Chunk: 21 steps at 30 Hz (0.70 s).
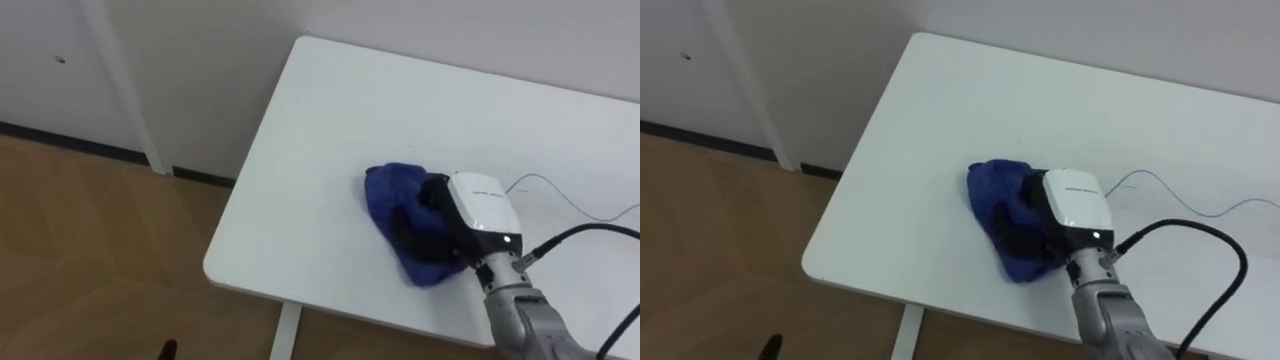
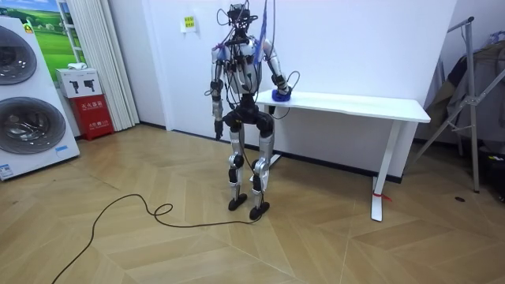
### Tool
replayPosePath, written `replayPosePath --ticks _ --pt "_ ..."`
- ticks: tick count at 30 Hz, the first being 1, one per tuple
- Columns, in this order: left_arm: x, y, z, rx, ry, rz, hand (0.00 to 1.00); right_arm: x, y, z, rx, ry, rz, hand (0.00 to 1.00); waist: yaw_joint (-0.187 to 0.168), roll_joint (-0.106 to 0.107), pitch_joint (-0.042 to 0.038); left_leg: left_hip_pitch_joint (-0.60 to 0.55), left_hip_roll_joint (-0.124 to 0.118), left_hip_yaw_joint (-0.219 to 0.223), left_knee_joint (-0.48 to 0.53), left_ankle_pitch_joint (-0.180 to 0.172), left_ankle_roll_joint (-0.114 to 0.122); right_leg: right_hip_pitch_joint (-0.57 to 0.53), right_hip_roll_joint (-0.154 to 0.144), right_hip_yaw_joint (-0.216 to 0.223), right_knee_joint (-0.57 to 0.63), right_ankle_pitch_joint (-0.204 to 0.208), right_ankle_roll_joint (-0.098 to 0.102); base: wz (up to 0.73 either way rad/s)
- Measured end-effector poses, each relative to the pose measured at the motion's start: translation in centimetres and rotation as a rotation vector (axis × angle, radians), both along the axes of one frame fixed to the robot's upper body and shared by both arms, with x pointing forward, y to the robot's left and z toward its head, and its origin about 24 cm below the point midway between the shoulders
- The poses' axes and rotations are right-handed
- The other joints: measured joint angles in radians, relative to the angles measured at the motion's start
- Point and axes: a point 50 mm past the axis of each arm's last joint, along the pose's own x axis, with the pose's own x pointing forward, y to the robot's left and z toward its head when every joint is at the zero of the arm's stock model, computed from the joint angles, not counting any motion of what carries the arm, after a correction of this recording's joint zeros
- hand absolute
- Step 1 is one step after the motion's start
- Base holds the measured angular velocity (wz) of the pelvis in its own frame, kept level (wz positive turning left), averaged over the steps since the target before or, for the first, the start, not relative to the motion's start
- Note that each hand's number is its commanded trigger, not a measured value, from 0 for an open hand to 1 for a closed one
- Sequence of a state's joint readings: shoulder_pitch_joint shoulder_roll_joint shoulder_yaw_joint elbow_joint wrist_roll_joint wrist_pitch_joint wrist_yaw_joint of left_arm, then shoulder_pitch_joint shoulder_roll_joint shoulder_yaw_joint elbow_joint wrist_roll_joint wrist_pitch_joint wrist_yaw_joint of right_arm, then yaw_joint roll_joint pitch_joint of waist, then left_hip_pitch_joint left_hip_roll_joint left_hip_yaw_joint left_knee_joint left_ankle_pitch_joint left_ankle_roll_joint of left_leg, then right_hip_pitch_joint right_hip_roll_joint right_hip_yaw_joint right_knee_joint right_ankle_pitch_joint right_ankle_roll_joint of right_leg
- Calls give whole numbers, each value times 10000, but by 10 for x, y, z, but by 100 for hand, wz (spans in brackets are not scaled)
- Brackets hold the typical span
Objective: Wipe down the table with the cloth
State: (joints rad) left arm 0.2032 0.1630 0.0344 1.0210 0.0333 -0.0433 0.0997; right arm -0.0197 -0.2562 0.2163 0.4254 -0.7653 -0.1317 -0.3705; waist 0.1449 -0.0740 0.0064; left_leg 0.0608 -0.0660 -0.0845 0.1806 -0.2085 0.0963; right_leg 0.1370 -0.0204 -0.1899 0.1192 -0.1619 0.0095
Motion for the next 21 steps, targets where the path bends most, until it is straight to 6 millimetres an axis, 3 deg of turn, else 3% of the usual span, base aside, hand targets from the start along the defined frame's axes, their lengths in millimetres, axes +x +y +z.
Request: replayPosePath --ticks 4,8,11,17,21 --pt "-1 1 0 72 20 98 0 16 -12 -8 1470 462 -1035 100 -50 66 -8 -153 -27 -44 129 0 0 -37 -42 -149 2 0 0 6" --pt "3 1 0 9 62 71 0 34 -45 -9 2693 510 -3120 100 -134 227 -52 -721 -157 -284 455 14 25 -354 -115 -378 18 1 1 20" --pt "3 6 1 116 105 47 0 42 -70 -3 2714 247 -4301 100 -131 290 -40 -1067 -226 -423 557 135 29 -648 -167 -551 121 5 2 21" --pt "3 19 6 389 74 264 0 30 -119 5 2771 -365 -6412 100 -338 228 -72 -1568 -381 -716 576 409 34 -1048 -299 -1003 166 8 4 20" --pt "3 28 10 600 -31 354 0 11 -152 6 2333 -317 -7596 100 -401 223 -75 -1634 -398 -793 582 408 34 -1059 -292 -997 177 8 5 6"
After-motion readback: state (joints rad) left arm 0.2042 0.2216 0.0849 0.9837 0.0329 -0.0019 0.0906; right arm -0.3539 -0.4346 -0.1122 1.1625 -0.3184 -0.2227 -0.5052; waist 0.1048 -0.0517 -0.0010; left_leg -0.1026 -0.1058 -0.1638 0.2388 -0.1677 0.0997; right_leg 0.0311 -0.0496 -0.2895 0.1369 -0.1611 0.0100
